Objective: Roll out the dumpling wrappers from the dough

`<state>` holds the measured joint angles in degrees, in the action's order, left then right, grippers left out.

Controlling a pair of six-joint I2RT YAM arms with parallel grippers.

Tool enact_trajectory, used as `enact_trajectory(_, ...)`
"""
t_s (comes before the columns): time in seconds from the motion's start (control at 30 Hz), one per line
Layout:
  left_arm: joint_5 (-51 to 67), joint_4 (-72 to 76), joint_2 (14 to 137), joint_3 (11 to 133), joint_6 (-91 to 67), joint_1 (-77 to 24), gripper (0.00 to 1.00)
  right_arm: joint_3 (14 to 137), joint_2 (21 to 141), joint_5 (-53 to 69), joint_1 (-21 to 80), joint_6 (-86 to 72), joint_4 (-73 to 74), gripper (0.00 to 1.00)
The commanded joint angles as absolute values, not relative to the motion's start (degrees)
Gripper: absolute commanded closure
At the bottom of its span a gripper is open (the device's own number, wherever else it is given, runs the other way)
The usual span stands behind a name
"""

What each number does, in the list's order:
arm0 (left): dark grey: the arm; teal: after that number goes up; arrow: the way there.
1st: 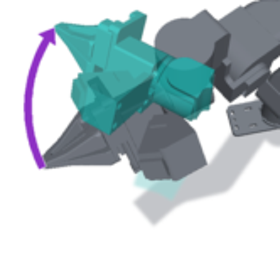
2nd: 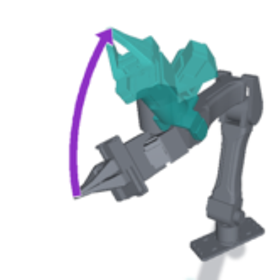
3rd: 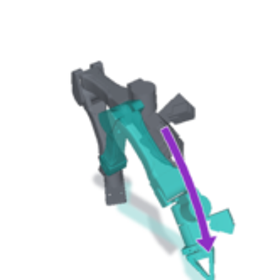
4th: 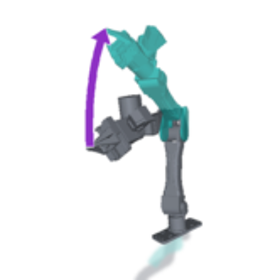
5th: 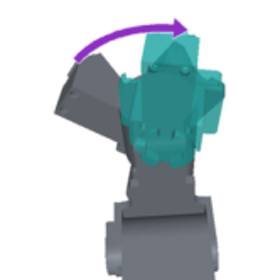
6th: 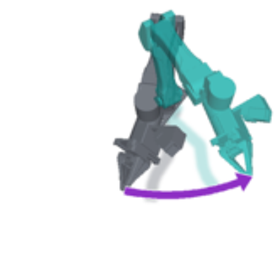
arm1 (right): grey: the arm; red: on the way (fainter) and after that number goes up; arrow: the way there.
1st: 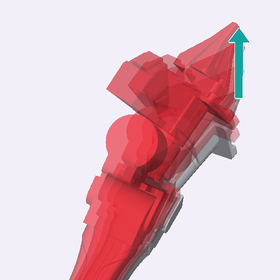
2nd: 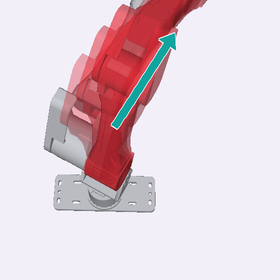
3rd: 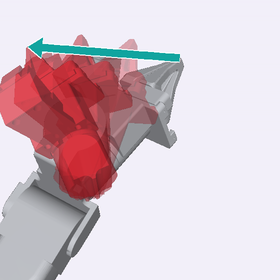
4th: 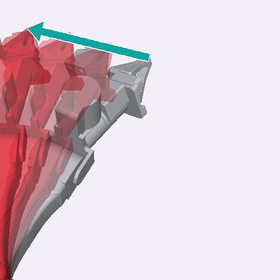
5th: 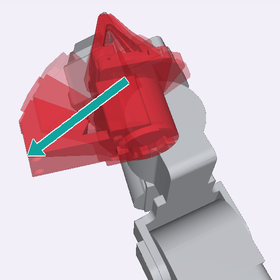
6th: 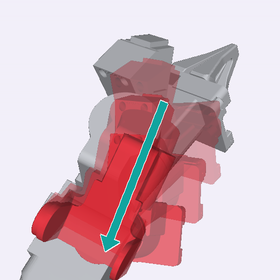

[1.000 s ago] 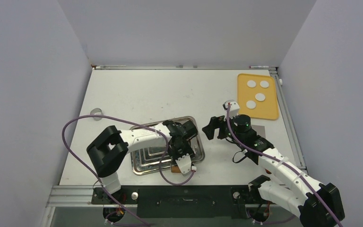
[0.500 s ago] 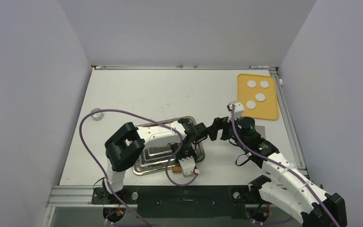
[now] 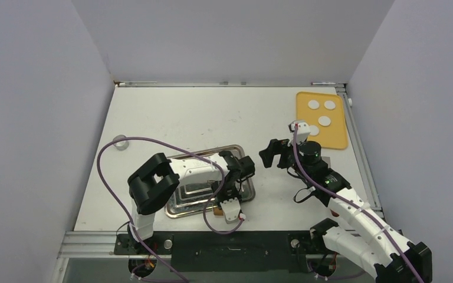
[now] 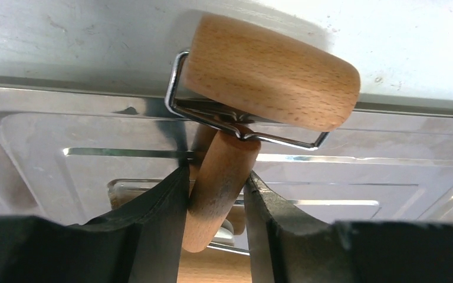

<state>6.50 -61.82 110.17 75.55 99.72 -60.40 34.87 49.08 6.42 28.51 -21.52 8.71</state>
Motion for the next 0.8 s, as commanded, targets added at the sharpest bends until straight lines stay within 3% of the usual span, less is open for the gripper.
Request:
enact_trajectory(0.0,8.29,-59.31,107.73,74.11,100.07,-59.95,0.71,37.75,49.80,3.34,28.21,-22.92,7.41,0.07)
enact_trajectory(0.17,10.41,-58.66,105.32,74.06,99.61,-59.43,1.00,38.92,49.13,2.25,28.22,-26.13,9.09,0.07)
enact_trajectory(0.5,27.51,-57.44,93.55,84.44,84.98,-52.22,1.00,45.76,43.61,-1.63,28.21,-35.11,17.49,0.06)
enact_trajectory(0.77,32.92,-26.47,83.35,73.59,39.15,-42.53,1.00,45.23,48.47,18.57,28.74,-43.00,13.36,0.16)
